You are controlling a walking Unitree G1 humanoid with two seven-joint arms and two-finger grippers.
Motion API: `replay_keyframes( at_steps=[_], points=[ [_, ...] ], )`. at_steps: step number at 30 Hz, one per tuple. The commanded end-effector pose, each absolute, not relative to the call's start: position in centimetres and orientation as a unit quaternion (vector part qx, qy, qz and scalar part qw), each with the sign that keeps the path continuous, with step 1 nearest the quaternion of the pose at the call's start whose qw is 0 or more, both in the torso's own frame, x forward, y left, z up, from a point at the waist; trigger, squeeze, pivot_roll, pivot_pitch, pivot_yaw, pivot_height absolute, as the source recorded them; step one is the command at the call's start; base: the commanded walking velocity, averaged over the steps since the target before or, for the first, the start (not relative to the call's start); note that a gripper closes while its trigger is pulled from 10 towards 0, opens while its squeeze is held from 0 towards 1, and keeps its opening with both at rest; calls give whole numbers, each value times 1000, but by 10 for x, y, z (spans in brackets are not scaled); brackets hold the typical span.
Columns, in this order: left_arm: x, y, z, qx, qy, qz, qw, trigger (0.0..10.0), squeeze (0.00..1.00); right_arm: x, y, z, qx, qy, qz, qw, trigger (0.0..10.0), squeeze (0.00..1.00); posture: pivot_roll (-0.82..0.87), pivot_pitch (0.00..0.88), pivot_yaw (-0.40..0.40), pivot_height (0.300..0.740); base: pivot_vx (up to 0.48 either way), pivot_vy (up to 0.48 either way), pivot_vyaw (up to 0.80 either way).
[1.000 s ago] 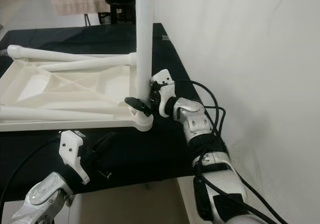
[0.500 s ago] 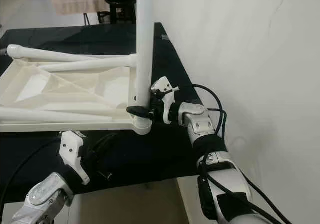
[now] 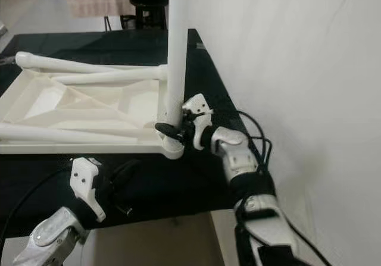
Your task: Building children table
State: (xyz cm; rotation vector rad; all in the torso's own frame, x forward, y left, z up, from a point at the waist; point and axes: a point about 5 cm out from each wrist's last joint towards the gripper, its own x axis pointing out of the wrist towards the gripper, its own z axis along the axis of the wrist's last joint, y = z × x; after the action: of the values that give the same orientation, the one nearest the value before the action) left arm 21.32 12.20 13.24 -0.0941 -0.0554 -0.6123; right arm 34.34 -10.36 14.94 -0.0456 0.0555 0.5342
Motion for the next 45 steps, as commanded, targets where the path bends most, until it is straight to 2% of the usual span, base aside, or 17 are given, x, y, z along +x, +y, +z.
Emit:
replay_keyframes(
  at_steps=[1, 2, 6, 11, 12, 13, 14, 15, 22, 23, 25, 26, 38, 39, 40, 41, 45],
  points=[
    [214, 127, 130, -44, -17, -300, 953, 10000, 0, 331, -97, 149, -58, 26, 231, 971, 0, 0, -11, 52, -33, 740, 0, 0, 0],
    [214, 127, 130, -44, -17, -300, 953, 10000, 0, 329, -92, 152, -75, 12, 257, 963, 0, 0, -11, 52, -33, 740, 0, 0, 0],
    [215, 125, 130, -44, -18, -305, 951, 10000, 0, 340, -103, 130, -10, 94, 235, 967, 0, 0, 11, 48, -52, 740, 0, 0, 0],
    [216, 126, 131, -47, -24, -291, 955, 10000, 0, 338, -100, 132, -13, 100, 240, 966, 0, 0, 5, 53, -54, 740, 0, 0, 0],
    [216, 126, 131, -47, -24, -292, 955, 10000, 0, 338, -101, 132, -10, 104, 233, 967, 2235, 0, 3, 53, -51, 740, 0, 0, 0],
    [216, 126, 131, -47, -24, -292, 955, 10000, 0, 338, -101, 132, -10, 104, 233, 967, 2235, 0, 3, 53, -51, 740, 0, 0, 0],
    [216, 126, 131, -47, -23, -292, 955, 10000, 0, 336, -101, 133, -8, 110, 221, 969, 10000, 0, 3, 53, -51, 740, 0, 0, 0],
    [216, 125, 131, -47, -23, -295, 954, 10000, 0, 336, -101, 136, -3, 105, 231, 967, 10000, 1000, -1, 55, -41, 740, 0, 0, 0],
    [217, 123, 132, -48, -22, -299, 953, 10000, 0, 346, -102, 150, 6, 78, 323, 943, 10000, 1000, -3, 56, -37, 740, 0, 0, 0],
    [217, 123, 132, -48, -22, -299, 953, 10000, 0, 349, -103, 151, 3, 75, 352, 933, 10000, 675, -3, 56, -37, 740, 0, 0, 0],
    [217, 123, 132, -49, -23, -299, 953, 10000, 0, 352, -105, 153, -3, 73, 376, 924, 10000, 675, -3, 56, -37, 740, 0, 0, 0],
    [217, 123, 132, -49, -23, -299, 953, 10000, 0, 354, -107, 154, -2, 72, 402, 913, 10000, 0, -1, 53, -41, 740, 0, 0, 0],
    [217, 122, 132, -47, -23, -300, 953, 10000, 0, 370, -118, 161, -12, 96, 465, 880, 10000, 0, 18, 52, -48, 740, 0, 0, 0],
    [217, 122, 132, -47, -23, -300, 952, 10000, 0, 371, -118, 161, -10, 99, 470, 877, 9373, 0, 19, 54, -48, 740, 0, 0, 0],
    [217, 122, 132, -47, -23, -300, 952, 10000, 0, 371, -118, 161, -10, 99, 470, 877, 9373, 0, 19, 54, -48, 740, 0, 0, 0],
    [217, 122, 132, -47, -23, -300, 952, 10000, 0, 372, -119, 162, -8, 101, 476, 874, 0, 0, 20, 54, -49, 740, 0, 0, 0],
    [217, 121, 132, -47, -23, -300, 953, 10000, 0, 374, -122, 164, -6, 98, 483, 870, 0, 0, 22, 56, -51, 740, 0, 0, 0]
  ],
)
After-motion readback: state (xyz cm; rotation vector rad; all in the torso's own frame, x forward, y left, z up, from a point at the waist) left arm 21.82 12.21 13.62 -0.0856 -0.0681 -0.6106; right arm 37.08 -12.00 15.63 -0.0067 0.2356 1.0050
